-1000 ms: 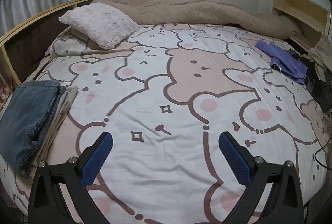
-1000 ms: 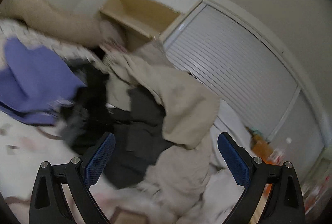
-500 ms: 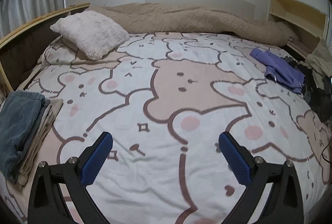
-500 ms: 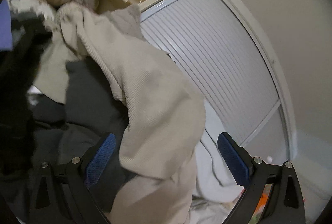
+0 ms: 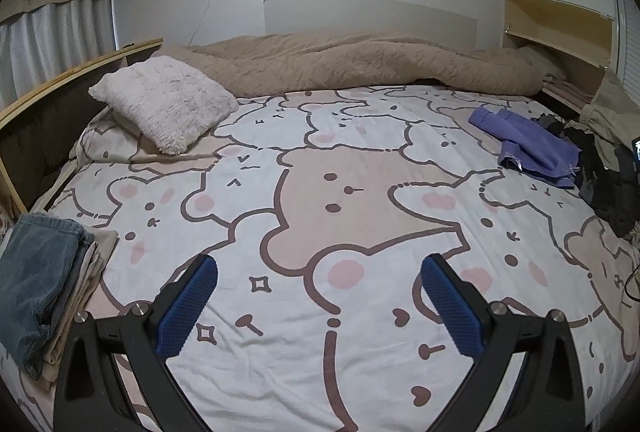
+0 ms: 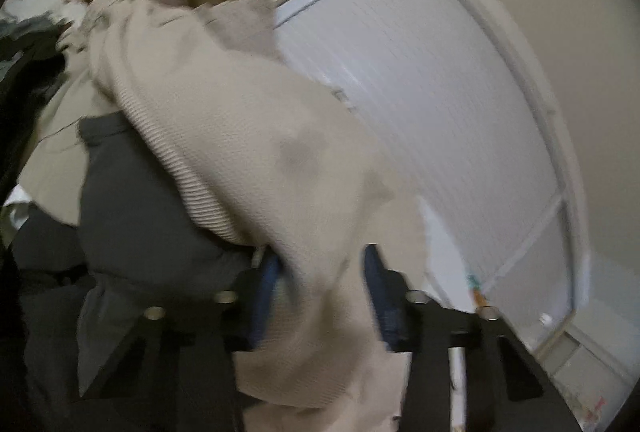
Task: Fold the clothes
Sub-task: 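Reach the right tool into the clothes pile and grasp the beige waffle pants, then lift the beige pants with the right tool and carry them onto the bed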
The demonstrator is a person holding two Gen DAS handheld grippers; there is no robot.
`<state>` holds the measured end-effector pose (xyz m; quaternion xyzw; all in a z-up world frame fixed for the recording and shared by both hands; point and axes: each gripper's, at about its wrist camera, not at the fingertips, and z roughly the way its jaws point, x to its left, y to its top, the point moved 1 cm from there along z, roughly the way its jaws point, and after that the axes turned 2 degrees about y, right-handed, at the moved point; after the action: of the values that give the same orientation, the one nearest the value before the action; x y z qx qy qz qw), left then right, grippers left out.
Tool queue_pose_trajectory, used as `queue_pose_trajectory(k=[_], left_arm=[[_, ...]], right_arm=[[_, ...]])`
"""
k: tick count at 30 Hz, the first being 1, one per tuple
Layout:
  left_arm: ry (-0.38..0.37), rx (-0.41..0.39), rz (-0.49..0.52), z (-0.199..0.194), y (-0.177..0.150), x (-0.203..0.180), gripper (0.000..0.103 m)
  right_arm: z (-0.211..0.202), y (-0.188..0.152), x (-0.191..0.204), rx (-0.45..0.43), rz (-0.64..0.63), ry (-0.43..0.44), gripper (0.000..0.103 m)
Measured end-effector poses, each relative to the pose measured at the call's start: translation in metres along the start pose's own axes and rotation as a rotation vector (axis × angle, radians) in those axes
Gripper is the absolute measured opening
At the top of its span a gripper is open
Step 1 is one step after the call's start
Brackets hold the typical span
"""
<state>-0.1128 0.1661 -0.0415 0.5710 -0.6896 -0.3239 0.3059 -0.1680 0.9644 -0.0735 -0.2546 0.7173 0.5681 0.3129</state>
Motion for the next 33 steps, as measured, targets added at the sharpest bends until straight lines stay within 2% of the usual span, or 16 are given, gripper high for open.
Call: queue_pose_trajectory(k=[1, 2, 3, 4, 8, 11, 14, 17, 20, 23, 26, 31, 33], left_arm=[[-0.003, 0.001, -0.004, 0.0, 0.0, 0.0, 0.102], [-0.009, 0.006, -0.01, 0.0, -0.001, 0.0, 0.102], [-0.016, 0.011, -0.016, 0.001, -0.001, 0.0, 0.101], [-0.024, 0.013, -0.017, 0.001, -0.001, 0.0, 0.101], [-0.061, 0.011, -0.004, -0.004, 0.0, -0.005, 0.094], [-0.085, 0.0, -0.001, -0.012, -0.002, -0.004, 0.094], [-0.088, -0.015, -0.02, -0.021, -0.003, 0.004, 0.094], [-0.096, -0.022, -0.057, -0.028, -0.004, 0.017, 0.094], [-0.094, -0.037, -0.097, -0.039, -0.005, 0.035, 0.094], [-0.08, -0.053, -0.123, -0.052, -0.006, 0.053, 0.094], [-0.048, -0.084, -0.144, -0.07, -0.008, 0.076, 0.094], [0.015, -0.15, -0.191, -0.11, -0.015, 0.123, 0.095], [0.045, -0.173, -0.218, -0.126, -0.021, 0.145, 0.095]], right_arm=[[0.004, -0.001, -0.004, 0.021, 0.042, 0.056, 0.018], [0.007, -0.001, -0.008, 0.042, 0.083, 0.112, 0.004], [0.011, -0.001, -0.011, 0.063, 0.125, 0.168, 0.004], [0.012, -0.003, -0.021, 0.082, 0.217, 0.241, 0.004], [0.008, -0.006, -0.069, 0.15, 0.699, 0.622, 0.004], [-0.016, 0.006, -0.088, 0.131, 0.875, 0.878, 0.004], [-0.059, 0.027, -0.102, 0.085, 0.944, 1.129, 0.004], [-0.107, 0.04, -0.108, 0.058, 0.98, 1.366, 0.004], [-0.169, 0.047, -0.13, -0.01, 0.954, 1.591, 0.004], [-0.242, 0.046, -0.149, -0.123, 0.875, 1.723, 0.004], [-0.319, 0.037, -0.171, -0.193, 0.812, 1.911, 0.004], [-0.46, 0.013, -0.191, -0.301, 0.551, 2.285, 0.004], [-0.509, -0.006, -0.197, -0.333, 0.474, 2.397, 0.003]])
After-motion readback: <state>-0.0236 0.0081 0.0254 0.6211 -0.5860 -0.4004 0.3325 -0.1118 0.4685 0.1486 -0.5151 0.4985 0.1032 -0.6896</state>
